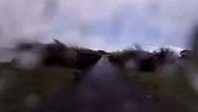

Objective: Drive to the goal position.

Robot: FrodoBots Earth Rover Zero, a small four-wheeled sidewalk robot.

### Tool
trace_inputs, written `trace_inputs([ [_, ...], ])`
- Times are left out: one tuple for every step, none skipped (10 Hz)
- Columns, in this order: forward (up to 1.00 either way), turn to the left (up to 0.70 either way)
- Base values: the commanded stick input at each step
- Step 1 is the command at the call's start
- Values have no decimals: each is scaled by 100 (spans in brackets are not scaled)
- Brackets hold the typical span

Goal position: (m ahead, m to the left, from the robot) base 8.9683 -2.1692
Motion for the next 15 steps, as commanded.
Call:
trace_inputs([
  [70,0],
  [70,0],
  [70,0],
  [70,0],
  [70,0],
  [70,0],
  [70,-35],
  [70,-35],
  [70,-32],
  [70,-27],
  [70,0],
  [70,0],
  [70,0],
  [70,0],
  [70,0],
])
